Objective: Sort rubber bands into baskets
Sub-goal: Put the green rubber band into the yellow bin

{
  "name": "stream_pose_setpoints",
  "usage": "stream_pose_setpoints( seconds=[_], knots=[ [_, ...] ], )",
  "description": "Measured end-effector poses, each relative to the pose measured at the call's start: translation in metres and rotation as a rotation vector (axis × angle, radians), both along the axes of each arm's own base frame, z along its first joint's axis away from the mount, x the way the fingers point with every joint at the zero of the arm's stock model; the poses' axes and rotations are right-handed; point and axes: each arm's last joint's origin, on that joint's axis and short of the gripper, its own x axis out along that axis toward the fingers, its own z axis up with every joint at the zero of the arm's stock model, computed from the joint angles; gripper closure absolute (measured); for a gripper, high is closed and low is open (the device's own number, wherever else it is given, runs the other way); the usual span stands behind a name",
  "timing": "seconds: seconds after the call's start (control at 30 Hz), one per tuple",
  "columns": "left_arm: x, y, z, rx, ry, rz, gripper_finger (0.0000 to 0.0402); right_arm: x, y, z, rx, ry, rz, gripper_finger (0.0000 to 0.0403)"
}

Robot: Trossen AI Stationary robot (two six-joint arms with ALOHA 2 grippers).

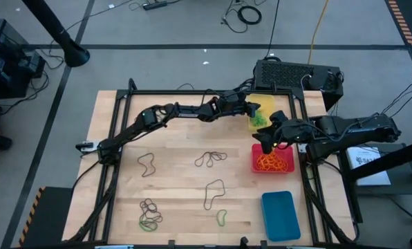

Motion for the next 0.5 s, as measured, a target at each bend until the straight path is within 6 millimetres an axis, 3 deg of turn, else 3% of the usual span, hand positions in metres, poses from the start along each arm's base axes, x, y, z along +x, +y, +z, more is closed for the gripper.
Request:
stream_pose_setpoints(
  seconds=[0.3,0.5],
  knots=[
    [0.0,0.0,0.0,-0.037,-0.014,-0.059,0.029,-0.019,-0.002,0.012,0.005,-0.085,-0.005,0.0234],
    [-0.008,0.008,0.016,-0.311,-0.076,-0.334,0.029,-0.027,-0.002,0.02,0.018,-0.16,-0.001,0.0234]
  ],
)
